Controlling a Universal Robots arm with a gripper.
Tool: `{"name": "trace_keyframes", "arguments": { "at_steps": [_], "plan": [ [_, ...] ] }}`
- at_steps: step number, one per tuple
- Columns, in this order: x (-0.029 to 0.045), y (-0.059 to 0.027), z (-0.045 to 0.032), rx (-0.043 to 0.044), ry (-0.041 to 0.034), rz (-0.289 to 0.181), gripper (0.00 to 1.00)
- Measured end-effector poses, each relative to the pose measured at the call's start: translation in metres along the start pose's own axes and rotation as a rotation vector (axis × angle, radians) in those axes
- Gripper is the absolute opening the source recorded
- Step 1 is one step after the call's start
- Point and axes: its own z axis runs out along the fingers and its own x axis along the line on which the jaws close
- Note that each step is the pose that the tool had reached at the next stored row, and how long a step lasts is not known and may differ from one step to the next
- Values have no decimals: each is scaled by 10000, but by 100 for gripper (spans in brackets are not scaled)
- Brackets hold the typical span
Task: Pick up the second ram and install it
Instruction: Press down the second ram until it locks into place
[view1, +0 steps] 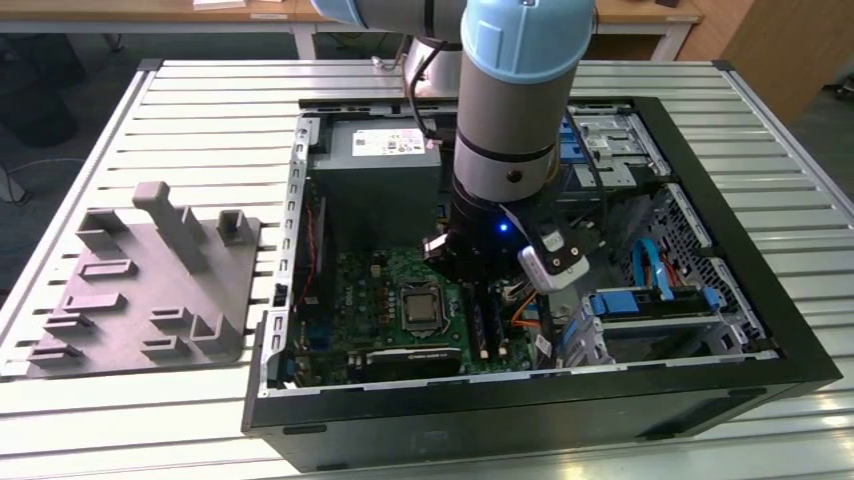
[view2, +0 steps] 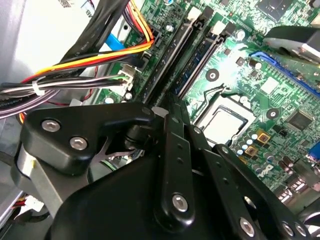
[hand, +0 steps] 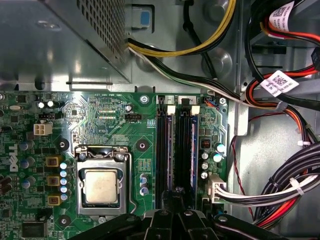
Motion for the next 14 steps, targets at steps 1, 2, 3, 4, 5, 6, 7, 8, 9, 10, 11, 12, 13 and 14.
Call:
{"name": "trace_keyframes", "arguments": {
  "at_steps": [1,2,3,4,5,6,7,8,9,10,11,12,13,14],
  "plan": [
    [0,0,5,6,0,0,10],
    [0,0,9,11,2,0,10],
    [0,0,13,14,3,-1,10],
    [0,0,17,16,3,-1,10],
    [1,1,21,16,3,-1,10],
    [1,1,24,15,2,0,10],
    [1,1,24,15,2,0,10],
    [1,1,23,20,2,0,10],
    [0,2,16,29,2,-1,10],
    [0,2,7,19,-1,0,10],
    [-1,2,-5,10,-5,0,10],
    [-1,2,-14,4,-7,0,10],
    [-2,4,-23,4,-7,0,10],
    [-1,8,-33,16,-2,0,10]
  ]
}}
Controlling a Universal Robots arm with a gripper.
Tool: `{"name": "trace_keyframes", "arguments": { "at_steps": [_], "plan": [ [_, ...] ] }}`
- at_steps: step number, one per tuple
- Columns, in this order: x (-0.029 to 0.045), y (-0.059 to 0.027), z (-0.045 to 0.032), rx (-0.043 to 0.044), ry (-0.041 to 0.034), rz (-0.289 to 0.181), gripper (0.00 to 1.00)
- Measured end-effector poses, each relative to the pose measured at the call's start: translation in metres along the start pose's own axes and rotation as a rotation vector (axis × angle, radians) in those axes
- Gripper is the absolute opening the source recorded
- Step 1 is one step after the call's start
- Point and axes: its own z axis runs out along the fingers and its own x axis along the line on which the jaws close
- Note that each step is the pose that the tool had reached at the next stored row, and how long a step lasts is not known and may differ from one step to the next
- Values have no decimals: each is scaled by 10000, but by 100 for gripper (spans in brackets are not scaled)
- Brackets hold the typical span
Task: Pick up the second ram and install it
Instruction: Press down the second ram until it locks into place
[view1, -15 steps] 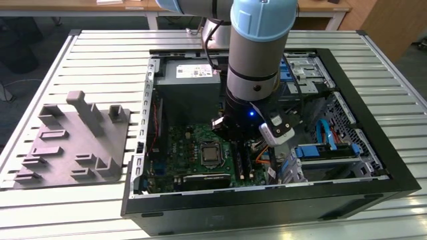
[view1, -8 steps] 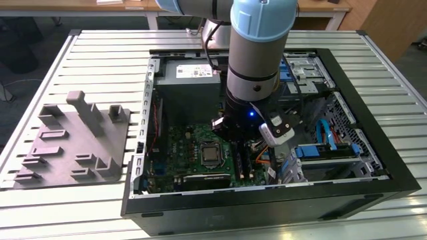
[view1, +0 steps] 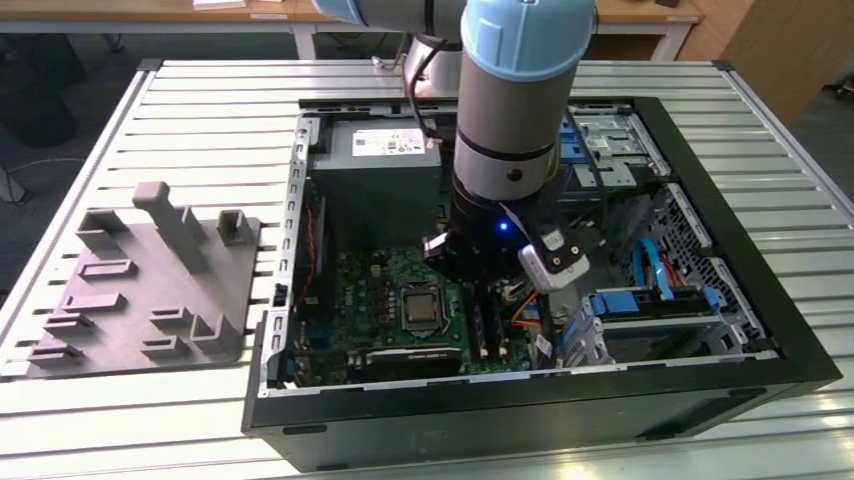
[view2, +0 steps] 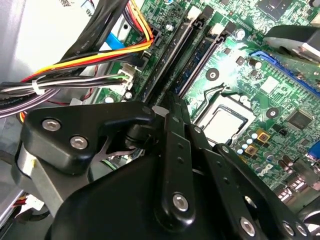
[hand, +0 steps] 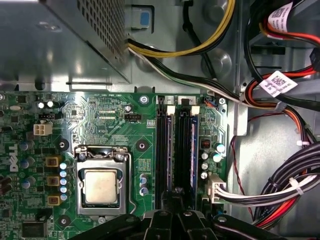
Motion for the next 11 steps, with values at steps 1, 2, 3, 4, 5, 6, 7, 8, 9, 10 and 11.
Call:
{"name": "trace_keyframes", "arguments": {
  "at_steps": [1,2,3,4,5,6,7,8,9,10,11],
  "plan": [
    [0,9,-7,5,2,0,10],
    [-1,16,-13,2,1,0,10],
    [-1,17,-31,6,2,-1,10],
    [-2,16,-58,8,2,-2,10],
    [-2,17,-86,6,2,-2,10],
    [-3,16,-117,5,1,-1,10],
    [-3,14,-149,6,2,-1,10],
    [-4,13,-180,7,2,-1,10],
    [-5,12,-207,6,2,-1,10],
    [-5,10,-238,6,1,-1,10],
    [-6,8,-271,6,2,-1,10]
  ]
}}
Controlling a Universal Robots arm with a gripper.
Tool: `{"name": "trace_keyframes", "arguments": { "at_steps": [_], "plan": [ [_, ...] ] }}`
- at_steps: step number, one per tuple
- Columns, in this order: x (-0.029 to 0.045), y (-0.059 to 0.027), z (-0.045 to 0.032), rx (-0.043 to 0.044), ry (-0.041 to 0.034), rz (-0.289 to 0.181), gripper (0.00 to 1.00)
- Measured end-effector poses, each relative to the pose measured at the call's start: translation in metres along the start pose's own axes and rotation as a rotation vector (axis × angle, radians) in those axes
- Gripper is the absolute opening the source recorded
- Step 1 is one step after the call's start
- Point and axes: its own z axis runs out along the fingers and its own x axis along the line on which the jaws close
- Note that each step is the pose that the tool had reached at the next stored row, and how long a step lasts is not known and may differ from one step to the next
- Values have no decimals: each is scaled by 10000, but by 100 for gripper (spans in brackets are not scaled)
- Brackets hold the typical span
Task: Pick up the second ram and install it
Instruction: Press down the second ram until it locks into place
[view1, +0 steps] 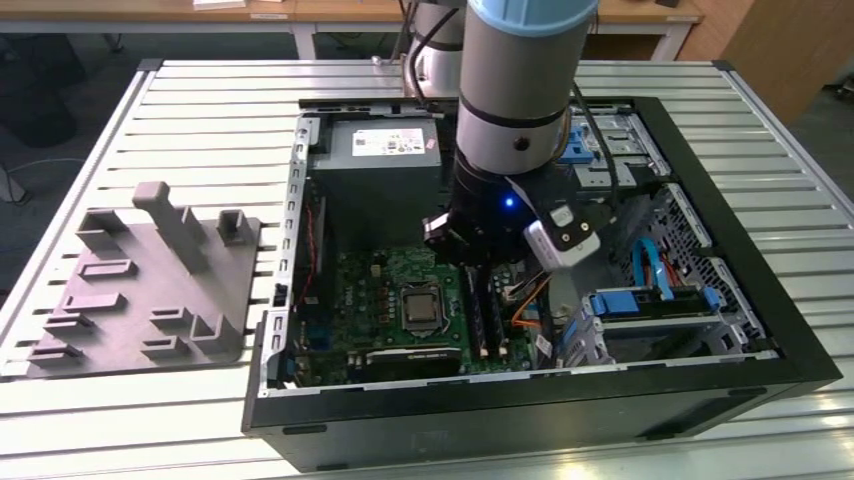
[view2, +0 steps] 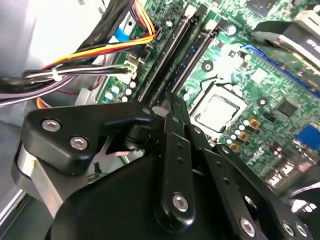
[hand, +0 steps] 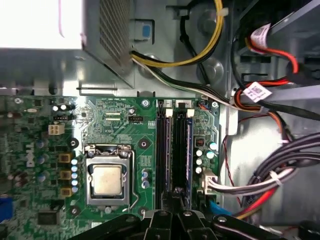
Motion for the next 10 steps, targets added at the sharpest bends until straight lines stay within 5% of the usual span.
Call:
{"name": "trace_keyframes", "arguments": {
  "at_steps": [4,10],
  "plan": [
    [-2,-6,-97,1,1,0,10],
    [-2,-6,-100,-1,1,0,10]
  ]
}}
